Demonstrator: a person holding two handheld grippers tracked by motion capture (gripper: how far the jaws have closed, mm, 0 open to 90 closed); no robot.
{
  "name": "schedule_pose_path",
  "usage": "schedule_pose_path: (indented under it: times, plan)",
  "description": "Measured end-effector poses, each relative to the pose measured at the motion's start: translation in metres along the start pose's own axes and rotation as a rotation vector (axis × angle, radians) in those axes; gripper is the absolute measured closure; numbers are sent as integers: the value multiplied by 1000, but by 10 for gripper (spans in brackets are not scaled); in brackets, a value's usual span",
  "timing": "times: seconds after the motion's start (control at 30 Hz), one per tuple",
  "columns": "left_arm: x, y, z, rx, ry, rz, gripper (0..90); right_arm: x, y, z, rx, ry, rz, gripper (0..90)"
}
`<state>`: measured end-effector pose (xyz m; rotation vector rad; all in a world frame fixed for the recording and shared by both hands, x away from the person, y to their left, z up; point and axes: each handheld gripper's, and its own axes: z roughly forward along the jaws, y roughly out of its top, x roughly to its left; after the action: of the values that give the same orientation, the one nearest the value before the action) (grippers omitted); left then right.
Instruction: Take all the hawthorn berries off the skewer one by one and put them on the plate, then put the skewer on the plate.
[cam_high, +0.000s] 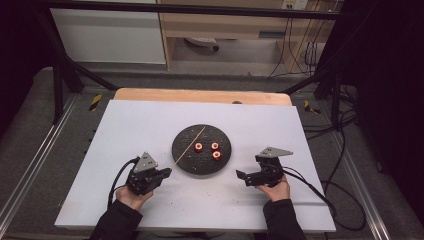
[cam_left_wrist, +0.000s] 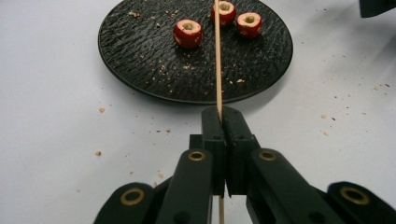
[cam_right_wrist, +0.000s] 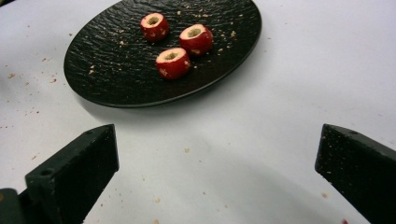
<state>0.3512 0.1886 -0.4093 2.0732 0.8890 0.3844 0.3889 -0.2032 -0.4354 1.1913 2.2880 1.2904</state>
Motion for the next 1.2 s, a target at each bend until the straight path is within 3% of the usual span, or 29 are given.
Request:
schedule_pose_path:
  times: [0.2,0.3,0.4,0.57,0.7,1.2]
  plan:
    - [-1,9,9,13,1,8,881,-7,-12,-8,-16,5,8,3]
    - [1,15,12,-5,-6,-6,881,-10,-13,-9,-24,6,9,3]
    - [5,21,20,14,1,-9,881,-9,-15,-10,-32,15,18,3]
    - [11,32,30,17,12,-29,881,-7,-18,-11,-19,7,-9,3]
    - [11,39,38,44,33,-15,881,-7,-17,-11,-34,14,-1,3]
    - [20,45,63,133,57,-48,880,-7,-18,-11,-31,15,-4,3]
